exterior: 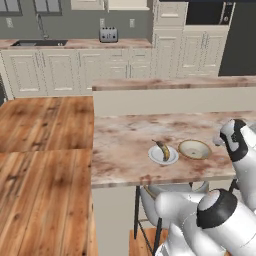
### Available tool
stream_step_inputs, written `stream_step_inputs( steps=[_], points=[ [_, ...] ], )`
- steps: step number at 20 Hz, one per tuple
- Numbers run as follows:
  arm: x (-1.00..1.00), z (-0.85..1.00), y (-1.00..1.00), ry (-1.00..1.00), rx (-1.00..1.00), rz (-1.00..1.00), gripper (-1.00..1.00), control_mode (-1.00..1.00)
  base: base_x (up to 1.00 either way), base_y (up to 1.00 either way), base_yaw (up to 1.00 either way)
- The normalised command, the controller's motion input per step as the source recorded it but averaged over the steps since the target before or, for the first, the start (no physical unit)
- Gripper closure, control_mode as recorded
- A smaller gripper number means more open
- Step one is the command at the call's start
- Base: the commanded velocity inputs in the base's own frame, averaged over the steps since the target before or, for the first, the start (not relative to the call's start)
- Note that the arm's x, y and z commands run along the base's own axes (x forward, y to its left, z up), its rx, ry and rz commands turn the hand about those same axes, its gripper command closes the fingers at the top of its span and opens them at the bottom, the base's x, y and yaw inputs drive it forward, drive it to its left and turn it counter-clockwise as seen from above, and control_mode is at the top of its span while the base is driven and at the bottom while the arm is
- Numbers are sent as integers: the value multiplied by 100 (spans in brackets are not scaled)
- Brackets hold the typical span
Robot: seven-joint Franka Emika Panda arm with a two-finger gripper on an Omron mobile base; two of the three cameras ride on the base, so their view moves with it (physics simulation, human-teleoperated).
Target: Take the smaller bowl and place it next to the appetizer plate on the dining counter , and place the larger bowl next to the plate with cooked food.
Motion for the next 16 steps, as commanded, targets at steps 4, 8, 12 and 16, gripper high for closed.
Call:
stream_step_inputs(
  steps=[4, 8, 12, 16],
  points=[
    [-71, 100, 39, 0, -15, 21, -100, -100, 0, 0, 0],
    [-52, 100, 48, 0, -14, 21, -100, -100, 0, 0, 0],
    [-36, 90, 51, 0, -12, 22, -100, -100, 0, 0, 0],
    [-37, 66, 53, 0, -13, 22, -100, -100, 0, 0, 0]
  ],
)
